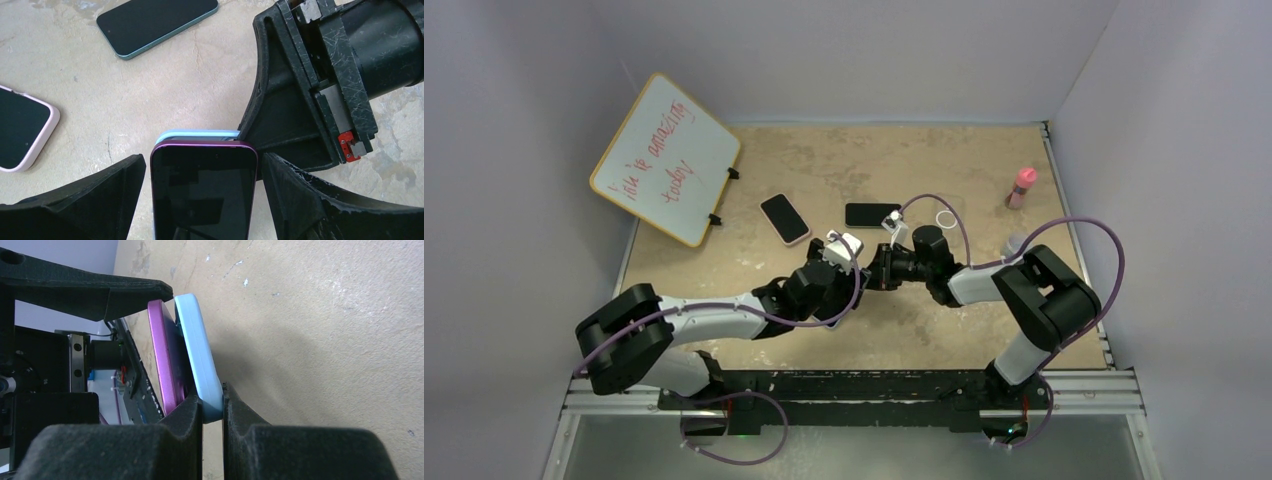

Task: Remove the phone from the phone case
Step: Remove the phone case from the phone.

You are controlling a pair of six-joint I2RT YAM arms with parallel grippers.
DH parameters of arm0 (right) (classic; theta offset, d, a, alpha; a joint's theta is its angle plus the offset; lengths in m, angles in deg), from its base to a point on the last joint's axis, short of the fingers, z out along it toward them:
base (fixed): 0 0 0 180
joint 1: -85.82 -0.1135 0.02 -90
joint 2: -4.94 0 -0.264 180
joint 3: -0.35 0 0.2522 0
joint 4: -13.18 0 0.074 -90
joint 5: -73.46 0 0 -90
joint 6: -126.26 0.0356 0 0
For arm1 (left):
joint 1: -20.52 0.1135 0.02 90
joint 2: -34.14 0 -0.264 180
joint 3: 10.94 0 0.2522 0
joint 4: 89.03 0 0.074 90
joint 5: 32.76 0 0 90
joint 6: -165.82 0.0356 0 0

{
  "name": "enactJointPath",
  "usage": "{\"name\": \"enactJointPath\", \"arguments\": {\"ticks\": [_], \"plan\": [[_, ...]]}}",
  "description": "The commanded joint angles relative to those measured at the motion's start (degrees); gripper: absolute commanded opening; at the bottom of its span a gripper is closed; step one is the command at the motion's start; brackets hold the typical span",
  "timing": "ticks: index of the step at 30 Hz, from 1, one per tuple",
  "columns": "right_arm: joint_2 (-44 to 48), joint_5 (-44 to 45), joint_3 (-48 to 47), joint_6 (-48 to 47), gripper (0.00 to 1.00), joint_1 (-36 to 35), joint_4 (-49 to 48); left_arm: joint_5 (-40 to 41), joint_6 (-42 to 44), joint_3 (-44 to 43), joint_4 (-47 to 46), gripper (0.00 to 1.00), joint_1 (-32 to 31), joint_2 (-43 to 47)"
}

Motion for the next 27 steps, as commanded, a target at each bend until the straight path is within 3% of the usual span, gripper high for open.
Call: {"name": "enactJointPath", "arguments": {"ticks": [1, 13, 27], "plan": [[2.1, 0.1, -1.6, -1.8, 0.00, 0.0, -0.6, 2.0, -0.8, -2.6, 1.9, 0.89, -0.4, -0.8], [2.8, 0.1, -1.7, -2.2, 0.00, 0.0, 0.0, 0.4, -2.2, 3.8, 4.1, 0.89, -0.5, 8.1], [3.1, 0.1, -1.7, -2.1, 0.00, 0.0, 0.2, -2.6, -2.9, 2.2, 2.1, 0.92, -0.5, 2.5]]}}
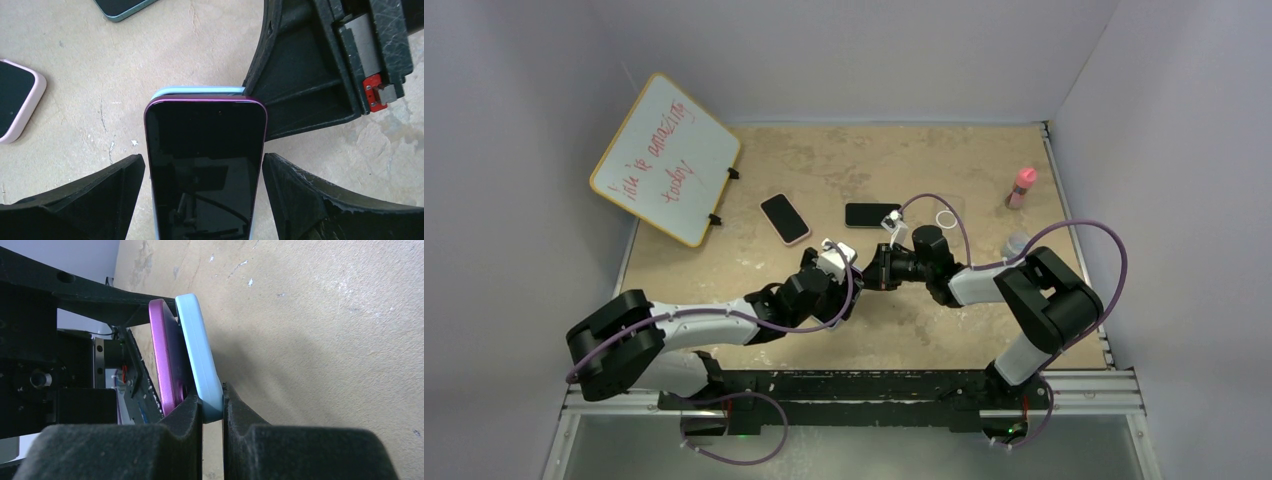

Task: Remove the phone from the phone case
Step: Remove the phone case from the phone.

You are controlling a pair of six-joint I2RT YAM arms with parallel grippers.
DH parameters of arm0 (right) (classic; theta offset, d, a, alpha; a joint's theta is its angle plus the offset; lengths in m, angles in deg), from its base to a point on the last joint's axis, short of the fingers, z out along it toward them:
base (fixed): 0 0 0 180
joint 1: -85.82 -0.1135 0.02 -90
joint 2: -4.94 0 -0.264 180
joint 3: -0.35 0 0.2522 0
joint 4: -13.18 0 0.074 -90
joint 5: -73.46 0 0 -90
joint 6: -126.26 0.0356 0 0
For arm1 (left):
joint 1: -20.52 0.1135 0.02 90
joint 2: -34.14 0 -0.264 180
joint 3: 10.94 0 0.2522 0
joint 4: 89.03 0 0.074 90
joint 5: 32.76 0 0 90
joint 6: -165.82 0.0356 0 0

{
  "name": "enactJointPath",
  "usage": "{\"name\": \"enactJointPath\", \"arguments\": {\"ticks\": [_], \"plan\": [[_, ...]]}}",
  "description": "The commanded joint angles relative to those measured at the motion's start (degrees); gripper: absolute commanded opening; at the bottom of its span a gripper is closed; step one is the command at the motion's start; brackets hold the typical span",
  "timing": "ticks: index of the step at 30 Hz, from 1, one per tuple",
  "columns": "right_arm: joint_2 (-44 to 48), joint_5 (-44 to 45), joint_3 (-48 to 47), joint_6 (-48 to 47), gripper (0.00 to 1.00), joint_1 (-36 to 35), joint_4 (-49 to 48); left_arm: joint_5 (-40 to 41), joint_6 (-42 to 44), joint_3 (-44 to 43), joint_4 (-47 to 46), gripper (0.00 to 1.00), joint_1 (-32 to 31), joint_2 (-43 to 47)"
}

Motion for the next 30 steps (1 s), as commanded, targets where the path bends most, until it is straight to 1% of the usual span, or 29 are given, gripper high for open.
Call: {"name": "enactJointPath", "arguments": {"ticks": [1, 5, 10, 15, 18, 20, 22, 24, 25, 26, 29, 30], "plan": [[2.2, -0.4, -1.8, -1.8, 0.00, 0.0, -0.6, 0.1, -1.5, -1.1, -1.8, 0.92, -0.3, -0.8], [2.2, -0.4, -1.8, -1.8, 0.00, 0.0, -0.6, 1.5, -1.5, -1.2, -2.2, 0.88, -0.3, -0.9], [2.2, -0.5, -2.0, -1.8, 0.00, 0.0, -0.6, 1.3, -0.6, -1.8, -3.3, 0.79, -0.3, -1.6], [2.4, -1.2, -2.5, -1.4, 0.00, 0.0, -0.7, 1.6, -0.8, -2.2, -4.1, 0.80, -0.3, -3.3], [2.3, -1.2, -2.6, -1.4, 0.00, 0.0, -0.7, 1.9, -0.8, -2.3, -4.9, 0.77, -0.2, -3.6], [2.1, -1.3, -2.6, -1.4, 0.00, 0.0, -0.7, 1.9, -0.6, -2.4, -5.1, 0.69, -0.2, -3.6], [1.8, -1.4, -2.7, -1.4, 0.00, 0.0, -0.7, 1.5, -0.2, -2.5, -5.1, 0.56, -0.2, -3.1], [1.7, -1.3, -2.7, -1.7, 0.00, 0.0, -0.3, 0.8, 0.0, -2.6, -4.8, 0.48, -0.2, -2.0], [1.6, -1.4, -2.7, -1.8, 0.00, 0.1, 0.0, 0.4, 0.0, -2.5, -4.7, 0.42, -0.2, -1.4], [1.6, -1.3, -2.7, -1.9, 0.00, 0.0, 0.2, 0.1, 0.1, -2.3, -4.7, 0.39, -0.2, -0.7], [1.5, -1.2, -3.0, -2.4, 0.00, 0.0, 1.5, -0.8, 0.2, -1.3, -4.8, 0.25, -0.2, 1.9], [1.6, -1.1, -3.2, -2.7, 0.00, 0.0, 2.1, -1.0, 0.1, -1.0, -4.8, 0.22, -0.2, 2.8]]}}
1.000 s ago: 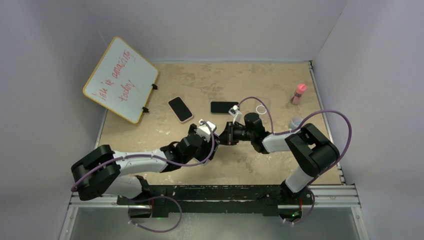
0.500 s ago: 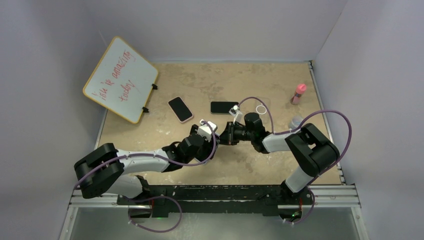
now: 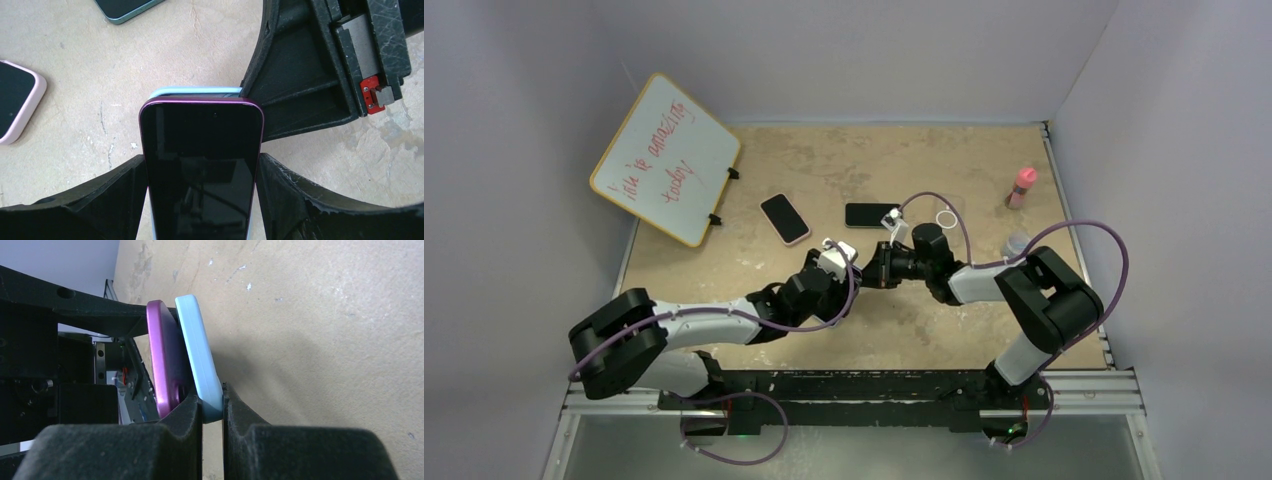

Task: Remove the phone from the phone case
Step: Remove the phone case from the phone.

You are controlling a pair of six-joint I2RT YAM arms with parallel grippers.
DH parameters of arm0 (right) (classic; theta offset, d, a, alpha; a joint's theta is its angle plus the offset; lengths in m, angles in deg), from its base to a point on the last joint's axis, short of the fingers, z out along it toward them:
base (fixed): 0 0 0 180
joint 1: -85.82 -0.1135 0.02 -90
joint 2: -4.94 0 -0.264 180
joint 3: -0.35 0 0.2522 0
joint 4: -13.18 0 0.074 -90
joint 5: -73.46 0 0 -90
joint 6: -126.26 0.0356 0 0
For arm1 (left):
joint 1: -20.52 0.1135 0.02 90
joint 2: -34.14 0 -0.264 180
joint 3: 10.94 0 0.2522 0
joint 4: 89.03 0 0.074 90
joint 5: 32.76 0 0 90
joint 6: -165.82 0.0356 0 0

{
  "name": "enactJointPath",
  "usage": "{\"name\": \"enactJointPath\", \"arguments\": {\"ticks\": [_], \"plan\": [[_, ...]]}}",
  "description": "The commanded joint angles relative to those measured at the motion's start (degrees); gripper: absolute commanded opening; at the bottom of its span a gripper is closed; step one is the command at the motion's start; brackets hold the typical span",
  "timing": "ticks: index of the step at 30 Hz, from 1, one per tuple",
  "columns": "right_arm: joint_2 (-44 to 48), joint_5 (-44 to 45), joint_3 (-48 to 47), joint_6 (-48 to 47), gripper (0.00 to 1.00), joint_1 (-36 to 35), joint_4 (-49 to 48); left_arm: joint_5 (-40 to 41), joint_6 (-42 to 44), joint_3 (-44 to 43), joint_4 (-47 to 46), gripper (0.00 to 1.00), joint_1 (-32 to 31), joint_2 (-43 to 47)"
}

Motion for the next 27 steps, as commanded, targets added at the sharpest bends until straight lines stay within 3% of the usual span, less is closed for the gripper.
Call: {"name": "enactJointPath", "arguments": {"ticks": [1, 9, 20, 27], "plan": [[1.7, -1.1, -2.7, -3.0, 0.00, -0.1, 1.3, -1.8, 0.6, 0.0, -3.6, 0.20, 0.0, 5.7], [2.1, 1.1, -3.6, -3.8, 0.00, -0.1, 4.2, -4.2, 0.5, 3.2, -4.0, 0.09, 0.0, 13.2], [2.8, 6.9, -5.9, -7.1, 0.00, -0.1, 9.6, -5.3, -1.1, 5.6, -5.8, 0.04, 0.1, 20.2], [3.9, 6.6, -5.6, -5.9, 0.00, 0.1, 10.3, 0.6, -1.9, 5.0, 0.1, 0.00, 0.4, 24.0]]}}
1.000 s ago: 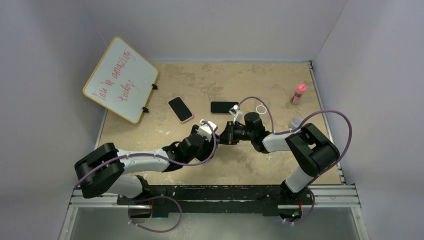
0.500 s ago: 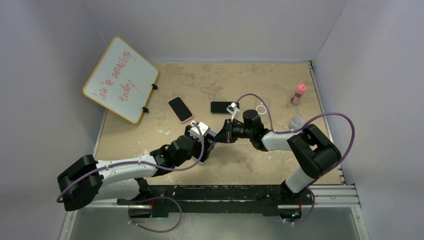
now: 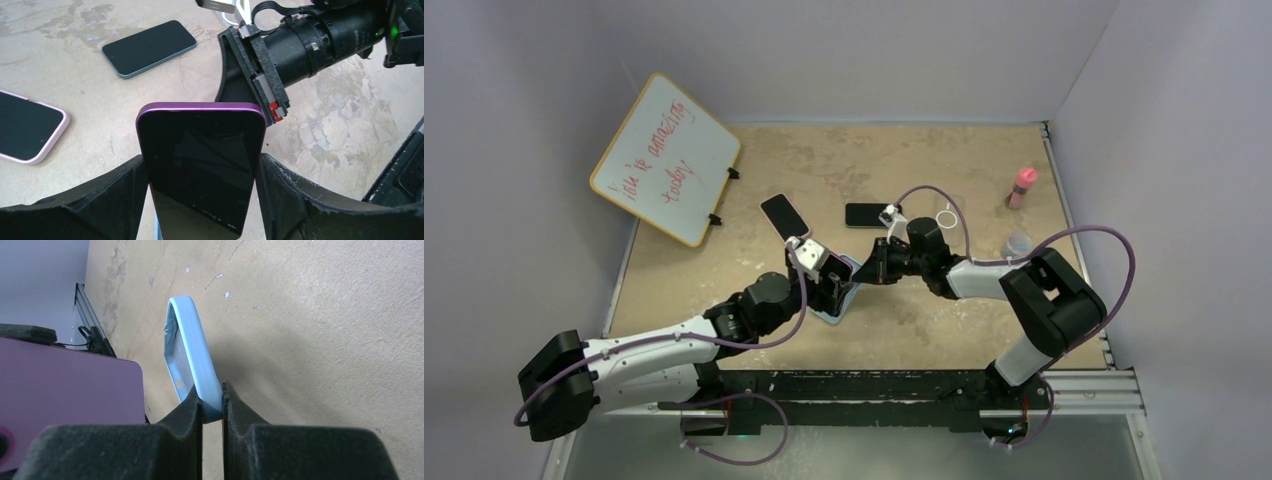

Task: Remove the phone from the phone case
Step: Remove the phone case from the phone, then place the phone case at the center of the board.

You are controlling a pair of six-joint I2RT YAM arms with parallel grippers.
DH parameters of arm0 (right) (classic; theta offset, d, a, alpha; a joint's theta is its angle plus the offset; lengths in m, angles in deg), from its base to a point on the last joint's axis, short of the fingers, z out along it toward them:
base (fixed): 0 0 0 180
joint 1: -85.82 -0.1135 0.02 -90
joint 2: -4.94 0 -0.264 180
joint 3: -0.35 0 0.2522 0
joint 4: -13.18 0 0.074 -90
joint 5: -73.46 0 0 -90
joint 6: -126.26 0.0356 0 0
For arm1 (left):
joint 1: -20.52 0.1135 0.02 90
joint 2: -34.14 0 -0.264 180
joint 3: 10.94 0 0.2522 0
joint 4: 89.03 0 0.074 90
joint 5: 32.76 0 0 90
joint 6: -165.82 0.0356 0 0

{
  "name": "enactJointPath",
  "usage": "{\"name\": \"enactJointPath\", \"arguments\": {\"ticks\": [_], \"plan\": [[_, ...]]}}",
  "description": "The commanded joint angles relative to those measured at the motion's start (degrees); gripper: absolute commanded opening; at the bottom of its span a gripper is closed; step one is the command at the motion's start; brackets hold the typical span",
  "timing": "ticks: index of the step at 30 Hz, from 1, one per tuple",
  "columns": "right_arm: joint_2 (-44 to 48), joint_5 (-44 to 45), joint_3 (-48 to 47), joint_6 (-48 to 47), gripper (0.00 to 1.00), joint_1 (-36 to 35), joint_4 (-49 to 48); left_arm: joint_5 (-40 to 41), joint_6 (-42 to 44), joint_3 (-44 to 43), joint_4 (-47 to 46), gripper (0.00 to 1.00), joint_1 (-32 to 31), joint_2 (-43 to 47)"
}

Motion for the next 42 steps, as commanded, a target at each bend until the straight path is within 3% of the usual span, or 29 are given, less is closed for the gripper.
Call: {"name": "enactJointPath", "arguments": {"ticks": [1, 8, 16, 22, 27, 33, 42], "plan": [[3.2, 2.3, -1.2, -0.7, 0.00, 0.4, 0.6, 4.6, -1.5, -0.4, 0.8, 0.00, 0.7, 3.4], [9.9, 10.2, 4.3, 7.7, 0.00, 2.7, -2.2, 5.1, -2.7, -0.6, 6.7, 0.00, 3.6, 7.3], [25.5, 32.7, 10.7, 12.6, 0.08, 2.9, 17.6, 4.9, -2.9, -0.7, 10.5, 0.00, 5.9, 9.4], [38.2, 41.6, 18.3, 16.8, 0.14, 2.9, 26.5, 3.8, -3.2, -1.5, 10.7, 0.00, 6.7, 7.3], [43.0, 43.9, 21.5, 17.8, 0.19, 2.8, 31.2, 1.4, -2.0, -3.5, 10.6, 0.00, 6.8, 3.3], [44.4, 43.5, 23.2, 18.2, 0.40, 2.9, 34.2, 0.1, -1.0, -5.1, 10.7, 0.00, 7.0, 0.5], [46.2, 40.0, 22.5, 15.9, 0.58, 2.9, 38.4, -3.8, 0.7, -6.7, 9.8, 0.00, 9.4, -4.4]]}}
